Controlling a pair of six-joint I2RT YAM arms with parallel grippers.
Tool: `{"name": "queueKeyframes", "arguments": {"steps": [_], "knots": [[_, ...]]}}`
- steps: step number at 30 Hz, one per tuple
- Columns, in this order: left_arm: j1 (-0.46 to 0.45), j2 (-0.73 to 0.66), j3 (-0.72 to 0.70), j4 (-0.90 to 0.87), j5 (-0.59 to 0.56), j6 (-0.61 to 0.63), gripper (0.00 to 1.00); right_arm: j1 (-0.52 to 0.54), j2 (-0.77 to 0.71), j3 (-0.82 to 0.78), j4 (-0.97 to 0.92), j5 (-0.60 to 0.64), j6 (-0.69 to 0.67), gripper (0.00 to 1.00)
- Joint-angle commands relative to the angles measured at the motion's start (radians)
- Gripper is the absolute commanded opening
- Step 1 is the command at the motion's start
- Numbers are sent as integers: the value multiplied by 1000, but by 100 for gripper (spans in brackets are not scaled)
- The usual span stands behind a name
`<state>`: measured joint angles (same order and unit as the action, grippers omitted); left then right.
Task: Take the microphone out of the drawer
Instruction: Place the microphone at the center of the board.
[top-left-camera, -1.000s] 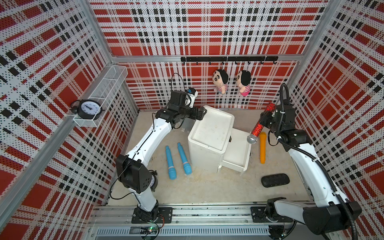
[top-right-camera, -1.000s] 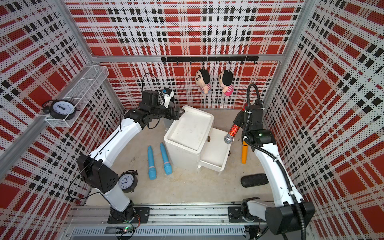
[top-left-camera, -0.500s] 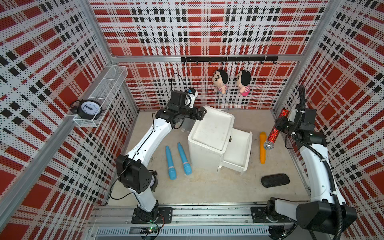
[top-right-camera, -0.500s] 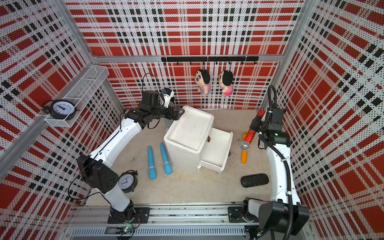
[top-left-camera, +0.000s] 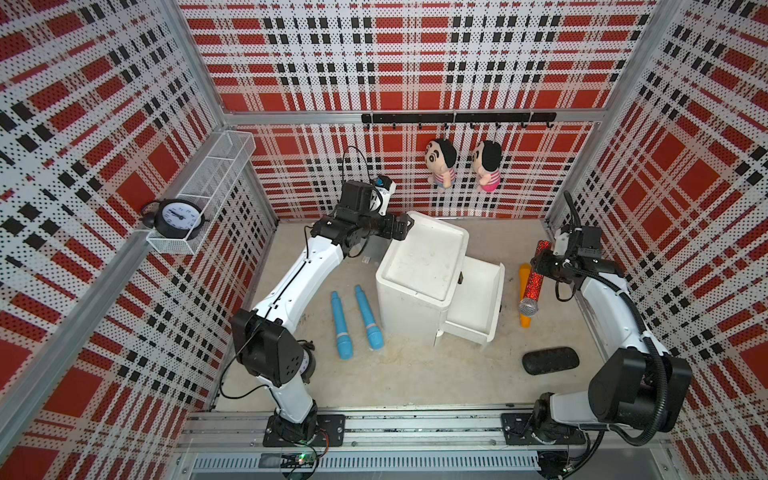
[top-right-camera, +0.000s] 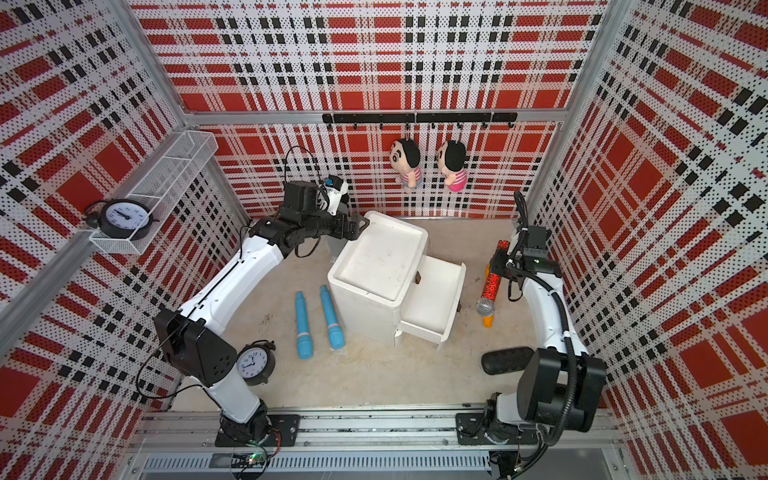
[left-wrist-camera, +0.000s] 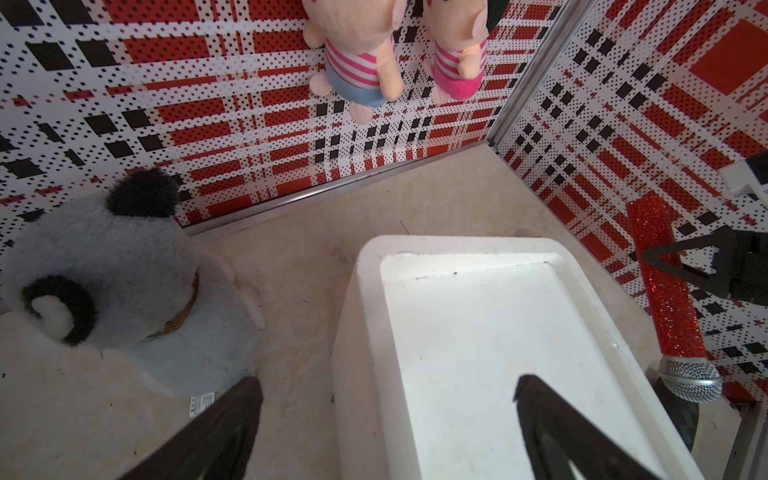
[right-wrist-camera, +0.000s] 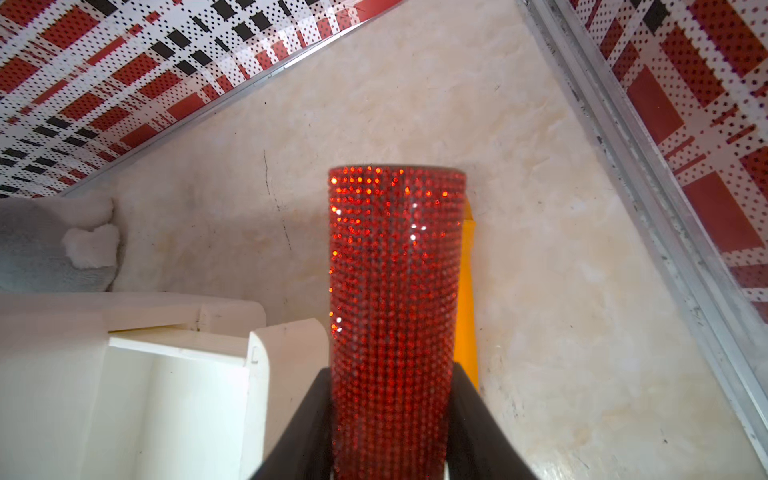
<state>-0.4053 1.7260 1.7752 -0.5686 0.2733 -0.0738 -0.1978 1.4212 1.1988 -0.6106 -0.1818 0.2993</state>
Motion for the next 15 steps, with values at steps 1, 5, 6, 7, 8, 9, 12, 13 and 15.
{"name": "queueKeyframes", "arguments": {"steps": [1,5,6,7,8,9,12,13,15], "knots": [[0,10,-5,20,9,-1,98,2,43,-19,82,-26,-39,0],[-4,12,-6,17,6,2,98,28,115,-14,99,-10,-63,0],[-4,14,-4,17,6,3,98,38,134,-9,105,-1,-70,0],[-4,16,-3,16,6,3,98,48,154,-3,109,-3,-74,0],[-4,17,-2,14,8,2,98,55,173,3,116,-5,-79,0],[-5,18,0,14,9,2,98,64,195,9,118,-2,-80,0],[-6,16,0,10,2,8,98,87,267,46,115,11,-86,0],[-5,15,0,10,-1,8,98,96,288,58,111,20,-87,0],[-6,15,0,9,-3,11,98,110,332,85,100,30,-89,0]]}}
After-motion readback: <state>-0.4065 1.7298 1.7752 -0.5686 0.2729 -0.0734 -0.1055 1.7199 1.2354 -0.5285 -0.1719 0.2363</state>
